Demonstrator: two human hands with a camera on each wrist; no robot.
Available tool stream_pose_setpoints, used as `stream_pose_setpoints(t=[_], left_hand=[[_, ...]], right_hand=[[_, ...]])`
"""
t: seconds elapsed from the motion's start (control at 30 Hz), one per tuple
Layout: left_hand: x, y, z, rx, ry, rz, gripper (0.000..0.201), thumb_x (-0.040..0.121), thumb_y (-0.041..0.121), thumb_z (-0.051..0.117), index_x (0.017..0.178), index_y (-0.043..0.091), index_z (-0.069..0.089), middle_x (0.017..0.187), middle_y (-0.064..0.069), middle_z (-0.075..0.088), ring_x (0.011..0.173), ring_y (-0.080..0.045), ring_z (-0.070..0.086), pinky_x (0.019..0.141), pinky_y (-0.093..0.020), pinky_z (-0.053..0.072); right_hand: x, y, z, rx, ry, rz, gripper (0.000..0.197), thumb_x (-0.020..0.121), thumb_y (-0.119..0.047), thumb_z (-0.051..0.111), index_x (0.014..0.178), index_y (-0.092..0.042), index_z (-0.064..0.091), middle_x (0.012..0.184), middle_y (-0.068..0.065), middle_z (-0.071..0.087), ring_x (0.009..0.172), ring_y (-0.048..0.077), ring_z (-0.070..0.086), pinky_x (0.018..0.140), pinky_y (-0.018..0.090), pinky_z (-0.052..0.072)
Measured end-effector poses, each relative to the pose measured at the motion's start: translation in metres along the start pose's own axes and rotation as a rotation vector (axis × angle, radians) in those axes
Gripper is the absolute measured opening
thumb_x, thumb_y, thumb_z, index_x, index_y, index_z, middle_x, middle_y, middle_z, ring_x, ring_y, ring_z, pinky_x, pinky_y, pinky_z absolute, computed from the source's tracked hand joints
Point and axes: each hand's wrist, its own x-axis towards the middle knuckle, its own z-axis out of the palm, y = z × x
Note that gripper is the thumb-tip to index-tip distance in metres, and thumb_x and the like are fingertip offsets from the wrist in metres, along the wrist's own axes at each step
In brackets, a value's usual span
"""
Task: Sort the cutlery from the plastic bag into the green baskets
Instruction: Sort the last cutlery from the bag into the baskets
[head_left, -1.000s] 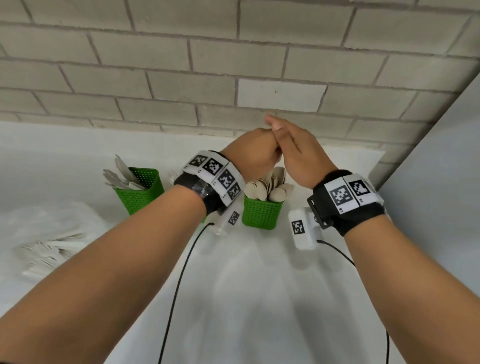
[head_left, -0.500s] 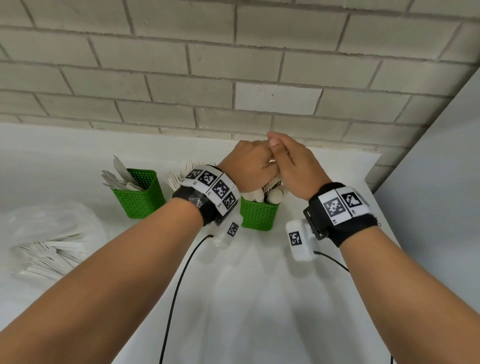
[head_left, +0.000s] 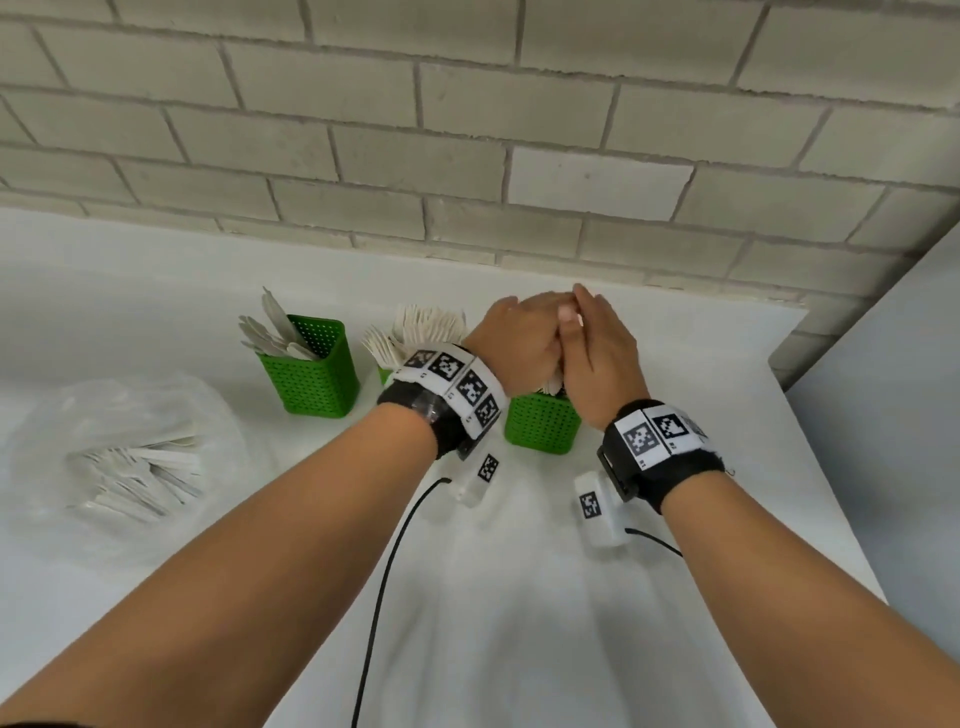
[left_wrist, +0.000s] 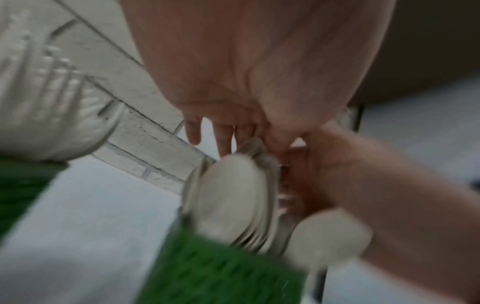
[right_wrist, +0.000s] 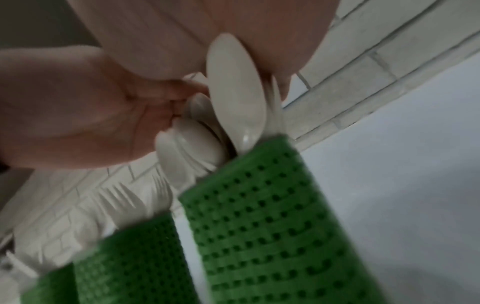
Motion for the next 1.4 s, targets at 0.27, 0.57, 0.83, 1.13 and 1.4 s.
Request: stream_pose_setpoints(t=[0.27, 0.57, 0.83, 1.13, 1.4], left_hand=[[-0.05, -0.001, -0.034, -0.156, 0.15, -0.186, 0.047, 0.099, 0.025, 0.045, 0.144, 0.012, 0.043, 0.148, -0.009, 0.045, 0.136, -0.025, 0.041, 0.113, -0.038, 0.029], [-0.27, -0.151, -0.157, 0.284, 0.3, -0.987, 0.04, 0.079, 0.038, 0.078, 0.111, 0.022, 0.061, 0.122, -0.006, 0.053, 0.116, -0.029, 0.052, 0.097, -0.043, 0.042], [-0.328, -0.251, -0.14, -0.155, 0.112, -1.025, 0.017, 0.093, 0.01, 0.053, 0.109, 0.008, 0.057, 0.114, -0.013, 0.064, 0.108, -0.032, 0.06, 0.087, -0.038, 0.048], [-0.313, -0.276, -0.165, -0.979, 0.568, -0.989, 0.023, 0.076, -0.016, 0.049, 0.087, 0.004, 0.053, 0.071, -0.011, 0.058, 0.07, -0.027, 0.058, 0.07, -0.038, 0.05], [-0.299, -0.284, -0.171, -0.987, 0.53, -0.92, 0.015, 0.092, 0.003, 0.054, 0.106, 0.005, 0.06, 0.095, -0.012, 0.068, 0.086, -0.028, 0.067, 0.077, -0.04, 0.054]], right_hand=[[0.011, -0.025, 0.001, -0.129, 0.135, -0.11, 0.062, 0.094, -0.053, 0.028, 0.127, -0.008, 0.055, 0.129, 0.019, 0.055, 0.124, 0.036, 0.046, 0.108, 0.05, 0.03], [-0.04, -0.198, 0.085, 0.283, -0.494, -0.364, 0.004, 0.092, -0.02, 0.061, 0.091, -0.022, 0.064, 0.09, -0.015, 0.065, 0.085, -0.004, 0.06, 0.076, 0.008, 0.044], [-0.047, -0.251, 0.292, -0.41, -0.994, -0.365, 0.114, 0.065, -0.064, 0.077, 0.149, -0.008, 0.025, 0.152, 0.01, 0.03, 0.14, 0.028, 0.029, 0.114, 0.04, 0.03], [-0.041, -0.255, 0.313, -0.272, -0.784, -0.237, 0.081, 0.058, -0.054, 0.083, 0.121, -0.018, 0.046, 0.113, 0.0, 0.046, 0.106, 0.021, 0.049, 0.093, 0.038, 0.045], [-0.032, -0.244, 0.31, 0.048, -0.559, -0.031, 0.051, 0.059, -0.034, 0.082, 0.099, -0.017, 0.055, 0.094, 0.001, 0.058, 0.082, 0.019, 0.057, 0.068, 0.028, 0.045]])
